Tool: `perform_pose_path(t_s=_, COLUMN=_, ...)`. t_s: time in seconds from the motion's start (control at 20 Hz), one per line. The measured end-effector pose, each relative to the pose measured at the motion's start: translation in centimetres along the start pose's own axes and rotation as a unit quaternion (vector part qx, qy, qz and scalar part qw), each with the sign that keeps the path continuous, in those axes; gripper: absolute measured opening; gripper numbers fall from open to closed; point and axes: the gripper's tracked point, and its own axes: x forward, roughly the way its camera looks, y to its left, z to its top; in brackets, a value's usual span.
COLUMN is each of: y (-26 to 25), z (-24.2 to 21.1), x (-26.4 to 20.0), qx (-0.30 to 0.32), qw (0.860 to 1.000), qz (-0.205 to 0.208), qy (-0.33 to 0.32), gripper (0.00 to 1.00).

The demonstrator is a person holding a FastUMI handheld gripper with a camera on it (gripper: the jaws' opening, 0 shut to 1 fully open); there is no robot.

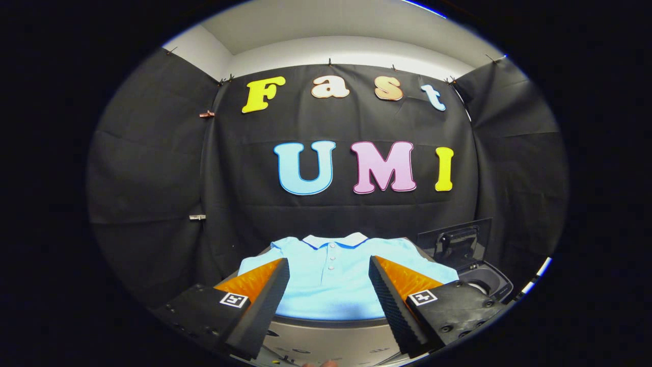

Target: Put the clothes into the washing machine and then close the washing machine lid.

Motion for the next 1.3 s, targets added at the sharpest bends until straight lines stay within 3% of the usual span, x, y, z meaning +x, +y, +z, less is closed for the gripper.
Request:
perform_pose_path(t_s=0.35, y=-0.1, z=0.3, x=6.0, qx=-0.025, qw=0.999, qz=-0.011, qy=0.047, gripper=0.98)
perform_pose_path(t_s=0.8, y=-0.6, z=-2.1, x=13.2, qx=-0.011, qw=0.987, qz=-0.021, qy=0.158, gripper=0.98)
perform_pose_path(t_s=1.3, y=-1.9, z=-8.7, x=16.4, qx=-0.006, qw=0.954, qz=-0.040, qy=0.298, gripper=0.99)
